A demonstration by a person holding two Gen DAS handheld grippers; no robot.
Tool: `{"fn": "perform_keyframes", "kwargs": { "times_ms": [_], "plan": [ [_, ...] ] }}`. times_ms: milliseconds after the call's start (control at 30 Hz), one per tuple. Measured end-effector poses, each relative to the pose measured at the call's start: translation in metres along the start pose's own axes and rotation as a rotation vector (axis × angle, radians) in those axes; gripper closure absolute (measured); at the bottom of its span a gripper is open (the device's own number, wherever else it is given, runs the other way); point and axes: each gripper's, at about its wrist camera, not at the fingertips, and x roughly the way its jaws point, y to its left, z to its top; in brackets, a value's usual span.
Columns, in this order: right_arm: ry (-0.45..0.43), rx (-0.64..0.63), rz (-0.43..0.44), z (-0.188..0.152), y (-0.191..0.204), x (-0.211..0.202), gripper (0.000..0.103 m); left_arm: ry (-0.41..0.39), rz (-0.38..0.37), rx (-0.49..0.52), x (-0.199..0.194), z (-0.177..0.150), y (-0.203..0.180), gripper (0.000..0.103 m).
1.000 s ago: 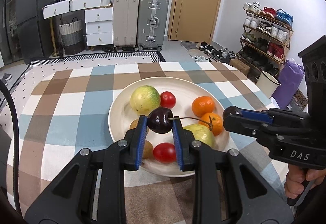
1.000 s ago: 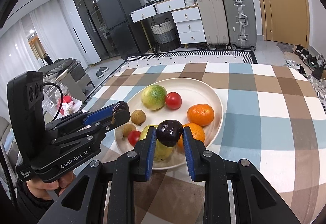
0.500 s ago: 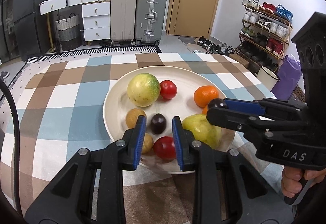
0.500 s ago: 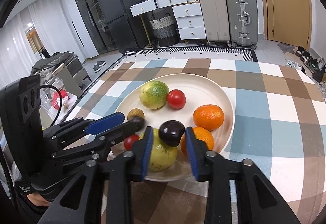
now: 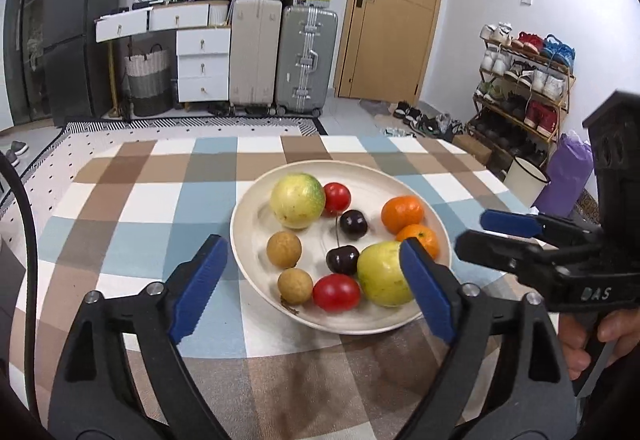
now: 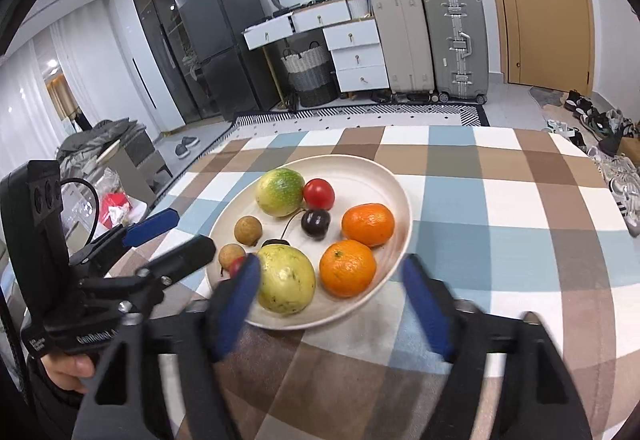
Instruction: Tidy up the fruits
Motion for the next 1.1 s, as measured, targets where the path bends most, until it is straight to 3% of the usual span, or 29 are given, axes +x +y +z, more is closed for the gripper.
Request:
{"fn": "perform_keyframes", "kwargs": {
  "times_ms": [67, 200, 467, 1100],
  "plan": [
    [-0.016, 0.004, 0.008, -0.003, -0.003, -0.006, 0.012, -0.027, 0.01, -0.002, -0.009, -0.001, 0.0, 0.001],
    [-0.04, 0.004, 0.004, -0.009, -0.005, -0.013, 0.001, -0.046, 0.012, -0.008, -0.023, -0.005, 0.0, 0.001],
    [-0.106, 0.017, 0.016, -0.017, -0.007, -0.029, 0.001, -0.064, 0.019, 0.003, -0.046, -0.017, -0.003, 0.001],
    [-0.238, -0.107, -0.026, -0.058, 0.012, -0.08, 0.0, -0.116, 0.019, 0.027, -0.095, -0.049, -0.009, 0.001]
  ]
}}
